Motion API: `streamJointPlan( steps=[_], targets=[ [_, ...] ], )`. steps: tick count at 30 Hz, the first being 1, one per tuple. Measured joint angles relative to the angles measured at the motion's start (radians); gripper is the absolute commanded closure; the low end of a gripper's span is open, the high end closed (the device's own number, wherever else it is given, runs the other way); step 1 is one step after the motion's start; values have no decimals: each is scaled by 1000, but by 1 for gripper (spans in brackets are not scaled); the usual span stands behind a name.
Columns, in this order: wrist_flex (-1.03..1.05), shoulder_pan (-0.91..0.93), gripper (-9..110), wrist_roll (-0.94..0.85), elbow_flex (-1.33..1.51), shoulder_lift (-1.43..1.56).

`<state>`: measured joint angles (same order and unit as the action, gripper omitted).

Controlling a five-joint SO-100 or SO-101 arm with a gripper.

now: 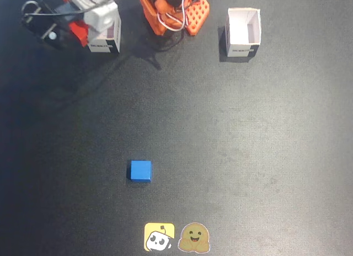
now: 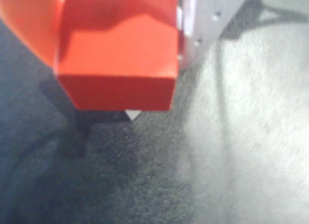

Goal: Put the red cube in the right box and the blue cube in the left box.

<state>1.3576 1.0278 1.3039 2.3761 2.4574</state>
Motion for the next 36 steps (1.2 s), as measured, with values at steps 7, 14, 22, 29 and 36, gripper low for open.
streamJointPlan(
  steps=[7, 14, 22, 29, 36],
  targets=[
    [-12, 84, 90, 63, 40, -5],
    [14, 183, 90, 67, 83, 37],
    [46, 189, 90, 164, 100, 91],
    [60, 172, 89, 242, 138, 120],
    [60, 153, 88, 284, 164, 127]
  ],
)
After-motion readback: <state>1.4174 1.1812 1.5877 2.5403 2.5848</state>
